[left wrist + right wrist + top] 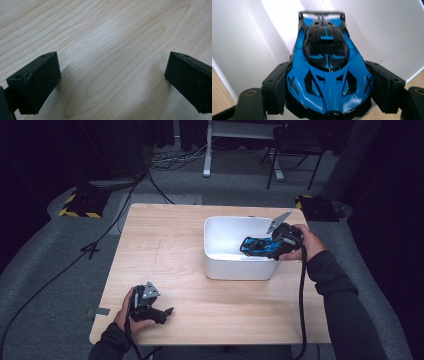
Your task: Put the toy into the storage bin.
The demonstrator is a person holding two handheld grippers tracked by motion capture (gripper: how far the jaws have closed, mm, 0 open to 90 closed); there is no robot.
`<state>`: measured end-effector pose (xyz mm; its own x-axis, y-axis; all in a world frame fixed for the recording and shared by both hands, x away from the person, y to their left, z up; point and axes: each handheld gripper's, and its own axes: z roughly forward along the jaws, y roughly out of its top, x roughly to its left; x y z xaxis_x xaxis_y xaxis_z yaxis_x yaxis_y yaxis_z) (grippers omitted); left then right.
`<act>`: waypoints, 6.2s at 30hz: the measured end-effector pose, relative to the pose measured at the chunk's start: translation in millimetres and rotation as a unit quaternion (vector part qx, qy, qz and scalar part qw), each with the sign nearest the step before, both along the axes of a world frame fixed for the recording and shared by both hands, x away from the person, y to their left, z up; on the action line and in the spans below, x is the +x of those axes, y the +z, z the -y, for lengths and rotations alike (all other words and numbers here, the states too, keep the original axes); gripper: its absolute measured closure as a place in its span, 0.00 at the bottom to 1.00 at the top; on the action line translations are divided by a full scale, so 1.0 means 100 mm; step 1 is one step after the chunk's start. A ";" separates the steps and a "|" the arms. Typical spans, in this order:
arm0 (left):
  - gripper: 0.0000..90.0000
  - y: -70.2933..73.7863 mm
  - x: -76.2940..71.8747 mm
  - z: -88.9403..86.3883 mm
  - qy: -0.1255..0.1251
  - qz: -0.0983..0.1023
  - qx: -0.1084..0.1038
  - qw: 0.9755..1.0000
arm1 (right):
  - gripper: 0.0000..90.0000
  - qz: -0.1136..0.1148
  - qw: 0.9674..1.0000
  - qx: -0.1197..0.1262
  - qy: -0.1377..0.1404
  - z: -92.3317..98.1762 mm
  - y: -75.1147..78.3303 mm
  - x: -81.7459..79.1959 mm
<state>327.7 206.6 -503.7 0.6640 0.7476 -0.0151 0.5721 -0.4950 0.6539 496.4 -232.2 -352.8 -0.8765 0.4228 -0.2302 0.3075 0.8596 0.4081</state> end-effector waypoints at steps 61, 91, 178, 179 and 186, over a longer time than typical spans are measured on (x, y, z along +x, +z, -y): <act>0.01 0.00 0.00 0.00 0.001 0.000 0.000 1.000 | 0.32 0.008 0.990 0.138 -0.029 0.29 0.06 -0.20; 0.01 0.00 0.00 0.00 0.000 0.000 0.001 1.000 | 0.29 0.116 0.968 0.212 -0.065 0.28 0.07 -0.37; 0.01 0.00 0.00 0.00 0.000 0.000 0.001 1.000 | 0.25 0.141 0.965 0.205 -0.087 0.93 -0.37 -1.14; 0.01 0.00 0.00 0.00 0.000 0.000 0.001 1.000 | 0.25 0.144 0.965 0.202 -0.089 0.94 -0.39 -1.14; 0.01 0.00 0.00 0.00 0.000 -0.001 0.000 1.000 | 0.25 0.139 0.967 0.192 -0.096 0.97 -0.49 -1.15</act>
<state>327.5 206.7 -503.6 0.6641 0.7475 -0.0162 0.5734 -0.4953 0.6526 381.0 -329.6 -402.0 -0.7003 0.6729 -0.2385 0.2795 0.5658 0.7758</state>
